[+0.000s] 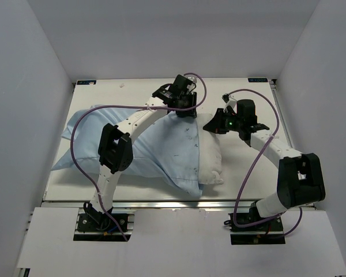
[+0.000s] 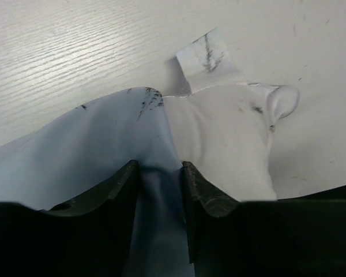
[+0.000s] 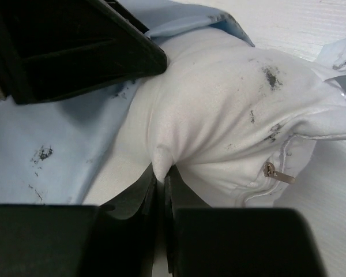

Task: Put the pillow into the pillowcase

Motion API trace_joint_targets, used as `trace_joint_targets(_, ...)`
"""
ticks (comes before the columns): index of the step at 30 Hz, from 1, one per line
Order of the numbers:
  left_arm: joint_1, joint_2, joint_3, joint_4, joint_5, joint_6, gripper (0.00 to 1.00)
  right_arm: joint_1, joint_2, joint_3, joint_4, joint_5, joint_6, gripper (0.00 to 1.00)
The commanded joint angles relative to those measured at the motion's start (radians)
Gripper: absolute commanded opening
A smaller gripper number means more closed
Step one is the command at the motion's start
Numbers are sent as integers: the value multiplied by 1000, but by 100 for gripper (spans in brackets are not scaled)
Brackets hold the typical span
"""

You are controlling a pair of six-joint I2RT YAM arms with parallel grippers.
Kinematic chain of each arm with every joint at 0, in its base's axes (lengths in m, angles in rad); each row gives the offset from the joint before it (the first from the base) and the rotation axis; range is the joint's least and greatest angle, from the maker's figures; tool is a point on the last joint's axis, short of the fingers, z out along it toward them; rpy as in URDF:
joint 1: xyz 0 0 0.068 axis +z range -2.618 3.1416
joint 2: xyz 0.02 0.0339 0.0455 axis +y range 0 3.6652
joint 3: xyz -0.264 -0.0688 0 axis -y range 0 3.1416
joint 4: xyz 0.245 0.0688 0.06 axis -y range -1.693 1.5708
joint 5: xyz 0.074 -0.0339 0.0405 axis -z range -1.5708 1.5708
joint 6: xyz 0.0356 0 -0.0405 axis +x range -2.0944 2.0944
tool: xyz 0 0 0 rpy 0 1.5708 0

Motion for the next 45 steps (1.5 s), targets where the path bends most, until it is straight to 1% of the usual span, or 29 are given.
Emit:
trace_joint_targets(1,-9,-77,-35,-58,-7,15,43,17,-42,-3,49,-23,-3,0)
trace_joint_targets(3,-11,-86,-55,-70,-27,21,33,17,-42,-5,47,-21,-7,0)
trace_joint_targets(4,-13,-97,-75,-78,-50,28,27,17,-42,-6,46,-21,-9,0)
trace_joint_targets(6,-14,-111,-87,-92,-69,36,20,16,-45,-13,47,-23,-6,0)
trace_joint_targets(7,-14,-116,-89,-96,-105,36,16,16,-45,-19,49,-25,-3,0)
trace_joint_targets(8,-14,-126,-87,-101,-113,35,6,17,-45,-20,52,-25,-1,0)
trace_joint_targets(9,-14,-131,-82,-110,-121,29,1,17,-44,-22,50,-25,-1,0)
trace_joint_targets(13,-17,-154,-36,-95,-81,1,0,17,-35,-23,50,-25,-17,0)
trace_joint_targets(14,-19,-162,-27,-81,-33,-7,0,16,-31,-23,50,-25,-27,0)
trace_joint_targets(16,-22,-189,-15,-28,2,-33,0,16,-16,-20,55,-32,-35,0)
trace_joint_targets(19,-26,-200,32,35,95,-73,0,16,-2,-6,79,-61,-20,0)
trace_joint_targets(21,-28,-194,81,75,170,-102,0,16,7,13,104,-80,21,0)
trace_joint_targets(24,-32,-179,138,127,244,-139,0,16,22,50,161,-113,98,0)
trace_joint_targets(28,-42,-169,192,212,301,-194,0,16,41,116,242,-141,181,0)
trace_joint_targets(30,-42,-168,207,236,313,-209,0,16,45,145,262,-149,209,0)
trace_joint_targets(34,-42,-165,253,292,319,-237,0,17,48,204,342,-186,328,0)
trace_joint_targets(38,-43,-156,278,373,318,-266,0,29,33,244,400,-212,385,0)
trace_joint_targets(40,-43,-149,289,414,325,-294,0,57,21,250,397,-219,375,0)
trace_joint_targets(42,-42,-139,312,480,338,-329,0,83,1,242,370,-213,323,0)
trace_joint_targets(43,-42,-136,318,502,345,-343,0,112,-2,233,336,-197,301,0)
trace_joint_targets(45,-42,-131,335,561,362,-378,0,131,-5,190,320,-172,267,0)
